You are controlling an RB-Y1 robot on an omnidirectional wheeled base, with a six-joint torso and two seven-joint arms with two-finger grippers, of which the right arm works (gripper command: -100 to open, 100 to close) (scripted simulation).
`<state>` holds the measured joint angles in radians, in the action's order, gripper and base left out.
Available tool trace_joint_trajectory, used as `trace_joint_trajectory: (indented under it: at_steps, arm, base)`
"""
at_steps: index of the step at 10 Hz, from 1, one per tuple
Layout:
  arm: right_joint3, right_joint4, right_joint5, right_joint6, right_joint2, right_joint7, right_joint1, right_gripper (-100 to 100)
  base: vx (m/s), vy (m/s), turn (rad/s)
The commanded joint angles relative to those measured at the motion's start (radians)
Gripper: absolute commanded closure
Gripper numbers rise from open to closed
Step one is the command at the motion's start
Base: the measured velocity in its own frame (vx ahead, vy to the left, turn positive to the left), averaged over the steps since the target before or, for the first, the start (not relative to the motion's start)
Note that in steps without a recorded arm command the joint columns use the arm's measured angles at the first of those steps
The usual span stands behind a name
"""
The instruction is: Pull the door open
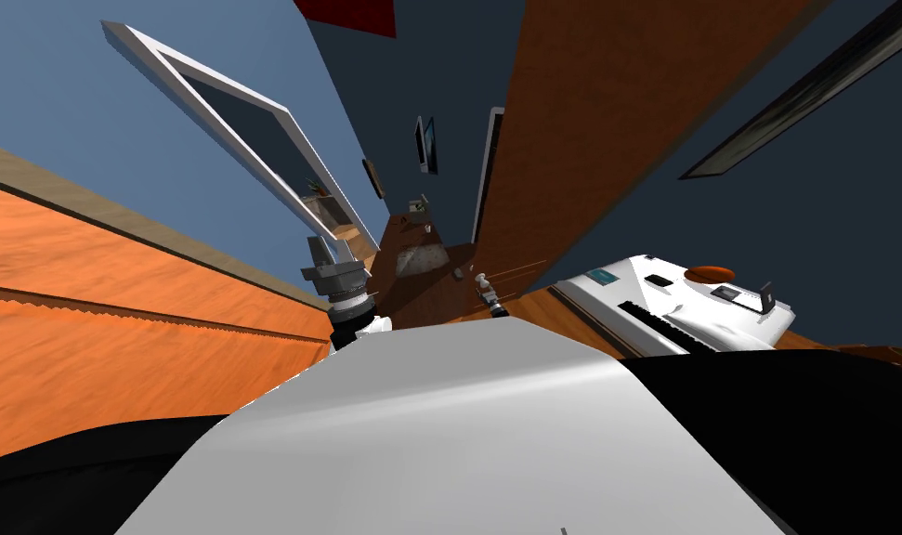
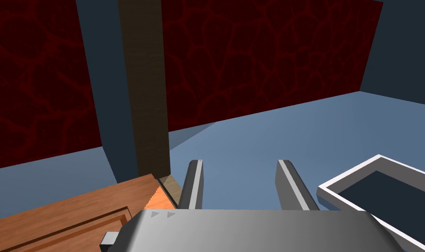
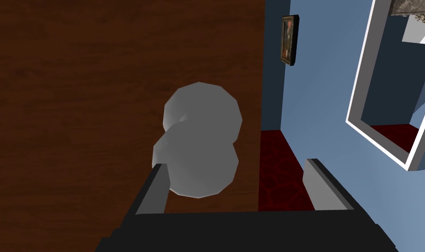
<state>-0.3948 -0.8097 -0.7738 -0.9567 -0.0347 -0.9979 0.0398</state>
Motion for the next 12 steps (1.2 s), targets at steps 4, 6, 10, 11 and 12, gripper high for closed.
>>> trace_joint_trajectory:
  at_steps: [4, 6, 10, 11, 12]
  arm:
    - [-0.015, 0.037, -0.004, -0.016, -0.003, -0.007, -0.02, 100]
    - [-0.015, 0.037, -0.004, -0.016, -0.003, -0.007, -0.02, 100]
    - [-0.022, 0.045, 0.003, -0.028, -0.029, 0.003, -0.017, -100]
    - [-0.026, 0.048, 0.006, -0.032, -0.042, 0.008, -0.019, -100]
    - [-0.03, 0.051, 0.01, -0.037, -0.054, 0.014, -0.021, -100]
  base:
    - [-0.002, -0.017, -0.011]
    - [-0.001, -0.001, 0.0]
    - [-0.024, 0.024, 0.03]
    - [-0.168, 0.115, 0.091]
    - [-0.221, 0.09, 0.043]
